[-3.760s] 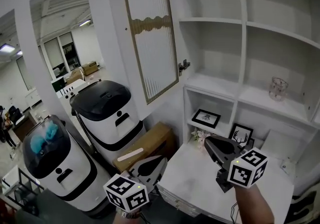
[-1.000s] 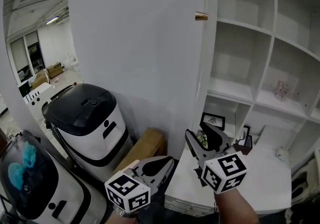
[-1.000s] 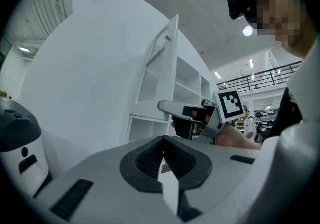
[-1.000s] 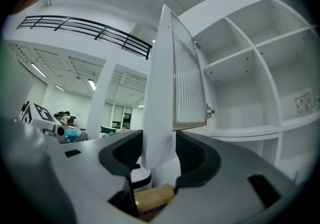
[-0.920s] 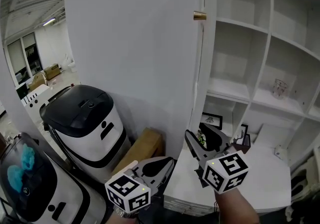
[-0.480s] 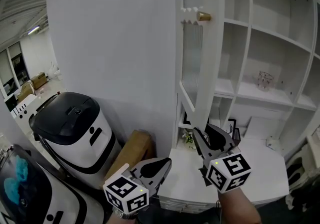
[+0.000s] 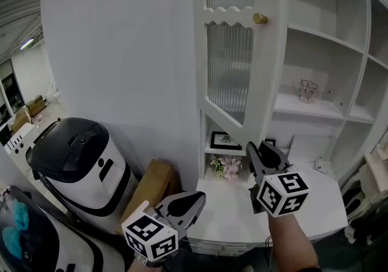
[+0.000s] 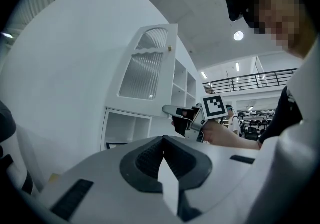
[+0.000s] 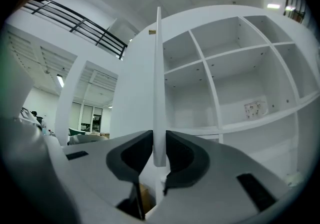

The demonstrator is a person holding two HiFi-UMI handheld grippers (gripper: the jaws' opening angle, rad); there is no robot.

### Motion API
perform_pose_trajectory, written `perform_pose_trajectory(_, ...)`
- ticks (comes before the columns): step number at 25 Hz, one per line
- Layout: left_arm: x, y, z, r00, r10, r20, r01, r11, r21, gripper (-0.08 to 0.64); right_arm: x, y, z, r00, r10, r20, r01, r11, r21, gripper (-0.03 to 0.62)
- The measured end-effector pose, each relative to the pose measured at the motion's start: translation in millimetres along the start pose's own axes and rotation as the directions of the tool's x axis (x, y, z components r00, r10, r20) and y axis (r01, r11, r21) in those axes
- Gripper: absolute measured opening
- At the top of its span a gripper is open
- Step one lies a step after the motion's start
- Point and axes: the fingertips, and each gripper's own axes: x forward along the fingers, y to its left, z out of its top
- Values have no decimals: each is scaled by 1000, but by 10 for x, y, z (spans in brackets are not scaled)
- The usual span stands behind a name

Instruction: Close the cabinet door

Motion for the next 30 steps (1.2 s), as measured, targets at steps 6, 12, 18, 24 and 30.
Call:
perform_pose_trajectory(6, 205, -75, -1, 1000, -17, -2, 17, 1000, -8, 5, 69, -301, -19, 1000, -6, -29, 7, 1000, 17, 81)
perform_pose_trajectory(12, 462, -180, 83, 1000, -11, 13, 11, 1000, -3, 5, 139, -539, -36, 999, 20, -50, -19, 1000, 24, 91)
perform_pose_trajectory(18, 714, -234, 154, 999, 20, 33, -20, 1000, 0, 5, 222, -722, -53, 995, 76, -61, -73, 997, 39, 94)
perform_pose_trajectory(24, 957, -317, 202, 998, 51, 38, -52, 999, 12, 5, 320, -930, -62, 990, 124, -71, -121, 992, 46, 100)
perform_pose_trajectory(30, 1137, -340, 173, 996, 80, 28, -80, 997, 13, 5, 407, -1081, -63, 986, 157, -63, -154, 987, 49, 104)
